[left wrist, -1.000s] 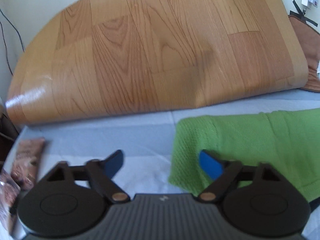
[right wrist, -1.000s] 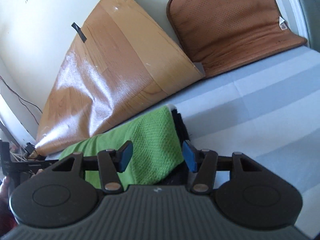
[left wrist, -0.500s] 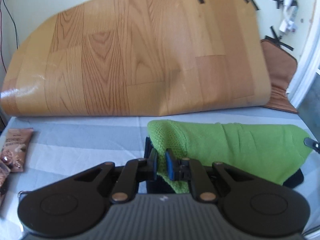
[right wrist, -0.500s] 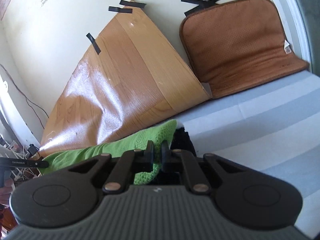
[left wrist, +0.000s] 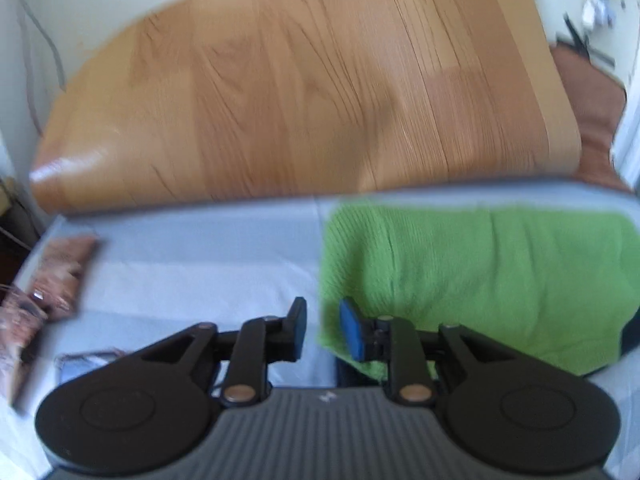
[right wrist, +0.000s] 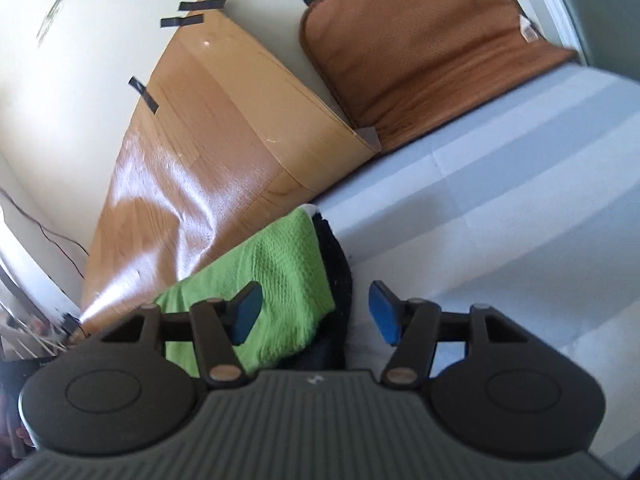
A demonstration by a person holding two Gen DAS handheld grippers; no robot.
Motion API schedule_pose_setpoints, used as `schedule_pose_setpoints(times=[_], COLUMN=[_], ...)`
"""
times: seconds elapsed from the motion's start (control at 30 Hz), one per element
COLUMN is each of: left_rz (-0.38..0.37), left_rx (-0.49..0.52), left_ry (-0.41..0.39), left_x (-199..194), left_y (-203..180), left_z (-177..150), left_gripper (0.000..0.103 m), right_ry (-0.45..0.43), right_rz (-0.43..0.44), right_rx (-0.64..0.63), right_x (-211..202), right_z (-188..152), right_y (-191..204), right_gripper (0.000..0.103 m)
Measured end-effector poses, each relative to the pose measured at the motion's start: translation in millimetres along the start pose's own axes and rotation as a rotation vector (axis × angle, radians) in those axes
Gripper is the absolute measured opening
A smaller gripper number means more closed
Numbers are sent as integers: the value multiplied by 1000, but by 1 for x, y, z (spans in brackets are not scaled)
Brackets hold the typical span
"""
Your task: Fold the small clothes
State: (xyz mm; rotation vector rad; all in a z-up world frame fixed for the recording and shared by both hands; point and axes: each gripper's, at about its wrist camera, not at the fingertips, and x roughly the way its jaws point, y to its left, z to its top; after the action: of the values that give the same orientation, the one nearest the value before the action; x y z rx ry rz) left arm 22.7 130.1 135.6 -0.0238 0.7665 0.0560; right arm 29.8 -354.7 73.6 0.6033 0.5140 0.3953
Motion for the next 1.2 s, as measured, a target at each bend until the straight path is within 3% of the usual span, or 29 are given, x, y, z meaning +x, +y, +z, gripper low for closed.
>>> schedule_pose_setpoints(times=[0.13, 0.17, 0.33, 0.43, 0.47, 0.5, 0.53, 0.57, 0.63, 0.7, 0.77, 0.87, 0.93, 1.03, 1.2], left_rz=[-96, -132, -273, -338, -349, -340, -316, -288, -249, -190, -183, -269, -300, -300, -231], left_rx=[-94, -97, -33, -3, 12, 31, 48, 62, 113, 186, 197, 101, 0, -172, -331], left_ry=[-81, -87, -72, -43, -34, -21, 10, 55, -19, -29, -10, 34, -27, -135, -229], left_x=[-21, -22, 6, 30, 39, 50, 62, 79, 89, 82, 81, 71, 52, 17, -19], left_y=[3, -3, -59, -89, -97, -104, -111, -116, -124, -137, -139, -113, -82, -25, 40], left_z=[12, 15, 28, 31, 30, 27, 20, 13, -4, -9, -8, 5, 14, 18, 7], left_gripper=[22, 21, 21, 19, 18, 17, 13, 8, 9, 9, 9, 11, 12, 23, 25], right_ry=[98, 83, 82, 71, 65, 63, 80, 97, 95, 65, 39, 24, 47, 119, 307], right_rz=[48, 56, 23, 18, 20, 17, 15, 28, 63, 103, 153, 214, 266, 351, 455], right_rx=[127, 114, 43, 71, 86, 97, 111, 151, 207, 178, 131, 9, -71, -178, -315], right_x=[14, 16, 27, 27, 27, 28, 32, 36, 35, 27, 20, 20, 29, 58, 136], right_z=[-14, -17, -22, -24, -24, -24, -26, -27, -24, -15, -1, 15, 19, 16, -29], right_y=[-11, -7, 16, 15, 14, 12, 10, 6, 5, 20, 45, 94, 129, 181, 252], right_gripper=[62, 63, 63, 63, 58, 51, 28, 26, 23, 23, 22, 22, 17, 15, 14])
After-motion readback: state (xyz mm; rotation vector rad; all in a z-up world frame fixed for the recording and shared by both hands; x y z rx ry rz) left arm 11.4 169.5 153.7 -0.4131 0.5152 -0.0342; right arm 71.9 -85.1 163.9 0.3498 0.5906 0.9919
